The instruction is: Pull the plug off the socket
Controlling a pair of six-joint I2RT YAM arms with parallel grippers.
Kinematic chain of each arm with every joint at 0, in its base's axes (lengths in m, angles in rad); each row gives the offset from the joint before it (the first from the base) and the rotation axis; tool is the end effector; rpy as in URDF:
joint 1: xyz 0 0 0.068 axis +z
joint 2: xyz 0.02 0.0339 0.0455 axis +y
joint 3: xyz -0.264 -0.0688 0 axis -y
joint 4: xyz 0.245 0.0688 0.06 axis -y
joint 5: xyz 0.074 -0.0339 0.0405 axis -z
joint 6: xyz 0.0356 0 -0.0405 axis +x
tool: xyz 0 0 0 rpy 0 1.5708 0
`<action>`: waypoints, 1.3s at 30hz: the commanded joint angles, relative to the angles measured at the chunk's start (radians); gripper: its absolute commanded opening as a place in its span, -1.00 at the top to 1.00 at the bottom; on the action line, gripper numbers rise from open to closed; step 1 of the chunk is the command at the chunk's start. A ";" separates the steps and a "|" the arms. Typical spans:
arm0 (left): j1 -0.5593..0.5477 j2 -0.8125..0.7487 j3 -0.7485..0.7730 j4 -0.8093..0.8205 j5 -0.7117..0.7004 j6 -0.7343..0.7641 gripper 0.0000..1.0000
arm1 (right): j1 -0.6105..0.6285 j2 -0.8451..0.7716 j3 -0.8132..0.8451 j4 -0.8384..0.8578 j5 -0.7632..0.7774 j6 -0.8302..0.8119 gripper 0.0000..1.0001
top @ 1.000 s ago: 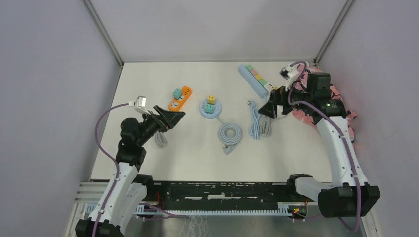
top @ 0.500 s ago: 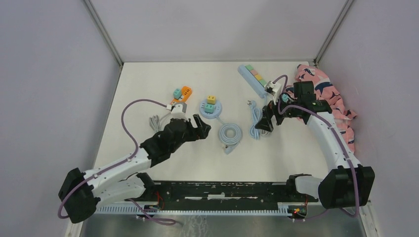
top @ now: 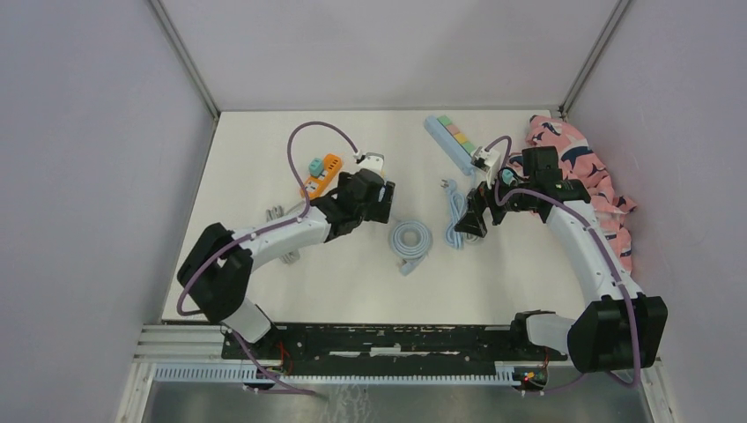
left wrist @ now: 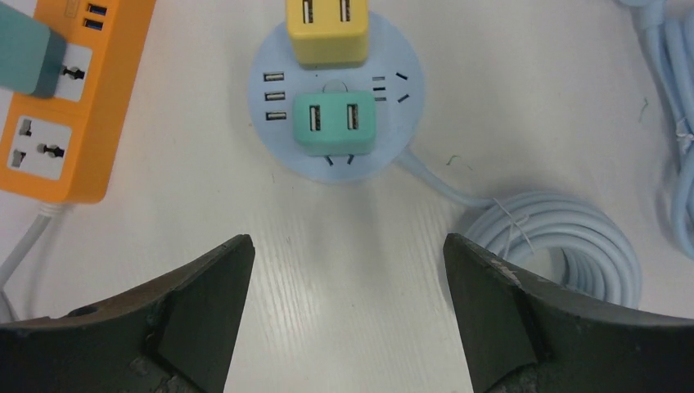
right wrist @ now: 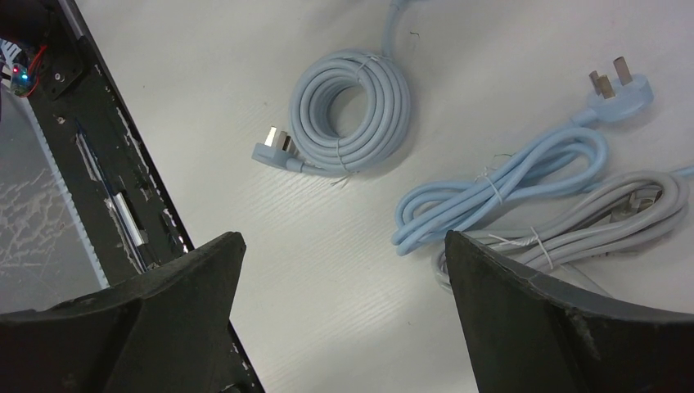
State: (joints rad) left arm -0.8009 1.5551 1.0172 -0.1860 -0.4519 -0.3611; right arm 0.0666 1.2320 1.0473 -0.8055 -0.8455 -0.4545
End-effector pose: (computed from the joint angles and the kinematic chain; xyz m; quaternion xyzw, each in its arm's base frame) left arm 0.2453 -0.2307 0.2333 0.1040 0.8872 -0.0491 0.4469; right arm 0.2354 0.0424 0.2949 -0.3386 0.8141 0.3354 0.3319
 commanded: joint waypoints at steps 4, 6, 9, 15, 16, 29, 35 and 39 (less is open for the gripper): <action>0.157 0.131 0.124 0.061 0.229 0.139 -0.80 | 0.000 -0.016 0.001 0.023 -0.005 -0.010 -1.00; 0.175 0.173 0.156 0.065 0.274 0.138 -0.74 | 0.000 -0.011 0.002 0.021 -0.009 -0.009 -1.00; 0.177 0.231 0.206 0.058 0.305 0.141 -0.73 | 0.001 -0.005 0.002 0.020 -0.008 -0.010 -1.00; 0.177 0.282 0.250 0.055 0.318 0.115 -0.69 | -0.001 0.003 0.002 0.020 -0.004 -0.010 -1.00; 0.176 0.285 0.252 0.056 0.313 0.108 -0.69 | 0.000 0.004 0.004 0.019 -0.004 -0.011 -1.00; 0.166 0.365 0.332 -0.006 0.240 0.091 0.17 | 0.004 0.015 0.010 0.009 -0.004 -0.013 -1.00; 0.158 0.321 0.299 -0.010 0.312 0.177 0.76 | 0.004 0.011 0.012 0.005 -0.010 -0.015 -1.00; 0.154 0.198 0.185 0.050 0.404 0.280 0.87 | 0.004 0.010 0.012 -0.001 -0.021 -0.019 -1.00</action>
State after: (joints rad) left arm -0.6315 1.8885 1.2842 -0.1715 -0.1555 -0.2153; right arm 0.0666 1.2472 1.0473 -0.8101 -0.8444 -0.4549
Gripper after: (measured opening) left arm 0.516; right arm 0.996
